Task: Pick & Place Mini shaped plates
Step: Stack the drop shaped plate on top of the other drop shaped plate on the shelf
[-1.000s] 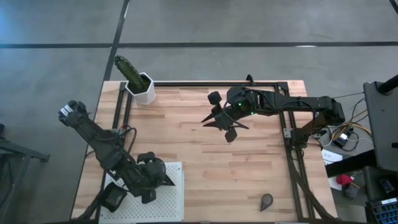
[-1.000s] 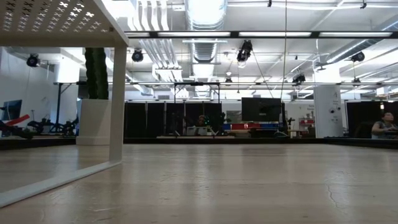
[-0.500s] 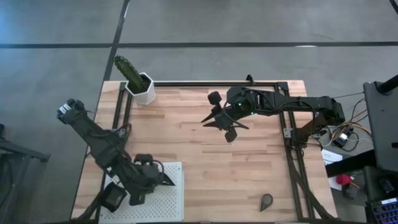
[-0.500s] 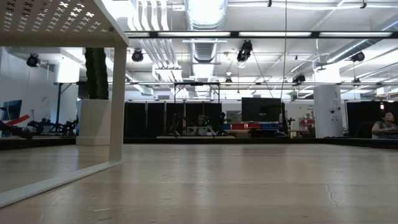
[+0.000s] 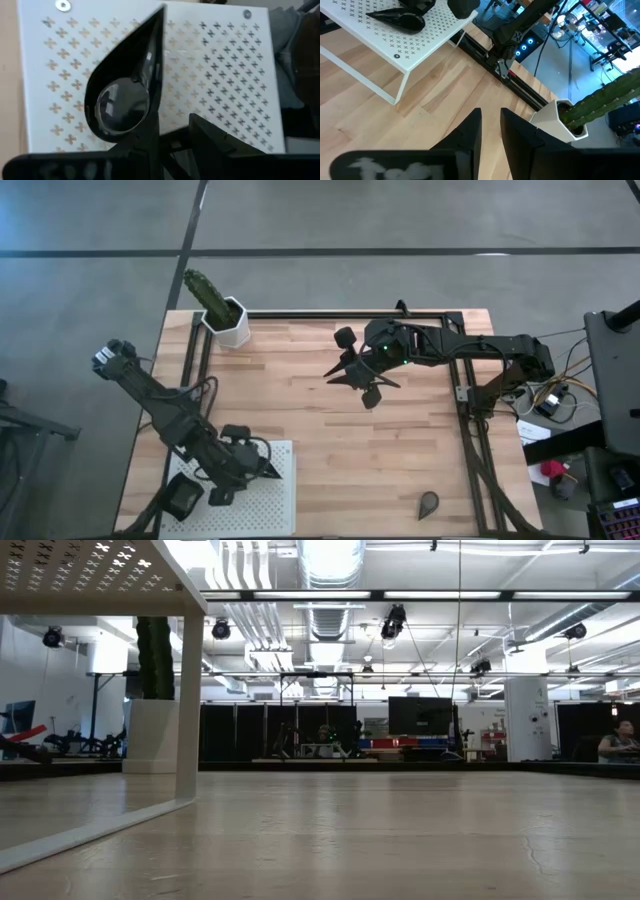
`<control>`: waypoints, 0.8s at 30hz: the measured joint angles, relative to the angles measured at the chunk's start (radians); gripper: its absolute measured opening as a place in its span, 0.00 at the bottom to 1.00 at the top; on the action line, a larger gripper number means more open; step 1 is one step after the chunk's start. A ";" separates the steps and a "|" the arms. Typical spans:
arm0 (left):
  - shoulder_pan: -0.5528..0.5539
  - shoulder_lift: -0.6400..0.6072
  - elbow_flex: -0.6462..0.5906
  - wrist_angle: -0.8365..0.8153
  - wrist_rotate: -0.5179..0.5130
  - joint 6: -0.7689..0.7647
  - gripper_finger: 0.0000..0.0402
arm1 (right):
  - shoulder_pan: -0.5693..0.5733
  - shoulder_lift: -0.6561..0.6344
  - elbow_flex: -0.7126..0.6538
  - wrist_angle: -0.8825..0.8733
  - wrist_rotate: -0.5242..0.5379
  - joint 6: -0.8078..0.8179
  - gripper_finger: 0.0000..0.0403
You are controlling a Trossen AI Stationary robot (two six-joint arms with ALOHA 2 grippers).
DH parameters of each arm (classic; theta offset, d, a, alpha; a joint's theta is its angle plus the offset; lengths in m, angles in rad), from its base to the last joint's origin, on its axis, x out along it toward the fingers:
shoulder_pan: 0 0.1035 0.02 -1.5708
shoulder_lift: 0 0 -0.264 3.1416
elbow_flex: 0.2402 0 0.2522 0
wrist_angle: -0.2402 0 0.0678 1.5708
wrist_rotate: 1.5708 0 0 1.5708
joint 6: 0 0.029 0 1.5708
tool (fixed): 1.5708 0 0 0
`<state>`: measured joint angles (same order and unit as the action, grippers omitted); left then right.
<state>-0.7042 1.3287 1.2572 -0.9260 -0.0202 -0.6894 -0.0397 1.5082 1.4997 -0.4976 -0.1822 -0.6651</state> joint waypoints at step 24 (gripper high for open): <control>0.035 -0.029 0.033 -0.001 -0.127 0.138 0.25 | 0.032 -0.050 -0.001 -0.095 0.029 0.126 0.16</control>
<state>-0.6693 1.2994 1.2899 -0.9272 -0.1470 -0.5510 -0.0074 1.4584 1.4986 -0.5925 -0.1536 -0.5395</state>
